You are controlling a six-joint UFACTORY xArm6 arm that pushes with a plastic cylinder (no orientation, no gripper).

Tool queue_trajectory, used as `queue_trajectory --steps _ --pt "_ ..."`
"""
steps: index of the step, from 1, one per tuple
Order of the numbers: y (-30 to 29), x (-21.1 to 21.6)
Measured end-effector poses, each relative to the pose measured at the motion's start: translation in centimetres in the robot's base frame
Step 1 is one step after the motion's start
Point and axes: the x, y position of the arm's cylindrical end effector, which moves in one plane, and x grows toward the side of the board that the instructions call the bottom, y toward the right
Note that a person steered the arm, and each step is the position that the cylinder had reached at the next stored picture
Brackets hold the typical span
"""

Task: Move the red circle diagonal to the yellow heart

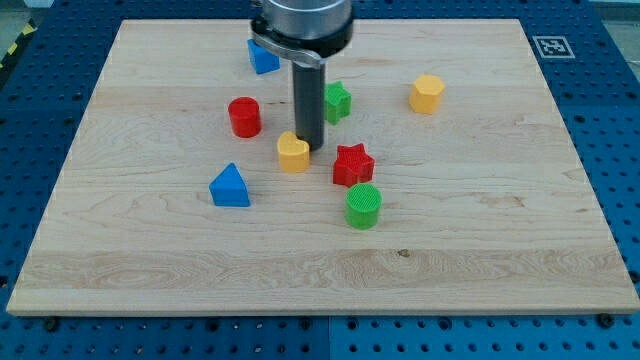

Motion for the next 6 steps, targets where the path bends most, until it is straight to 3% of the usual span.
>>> queue_trajectory --steps 1,2,4,6 --pt "-2.0 -2.4" --pt "-2.6 -2.4" --pt "-10.1 -1.4" --pt "-10.0 -4.8"
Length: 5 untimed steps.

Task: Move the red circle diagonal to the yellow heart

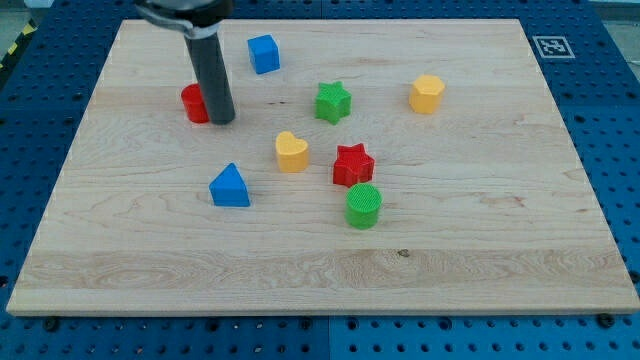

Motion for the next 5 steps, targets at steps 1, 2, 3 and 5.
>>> queue_trajectory --steps 1,2,3,5 --pt "-0.1 -0.9" --pt "-0.3 -4.1" --pt "-1.9 -5.6" --pt "-2.3 -4.1"
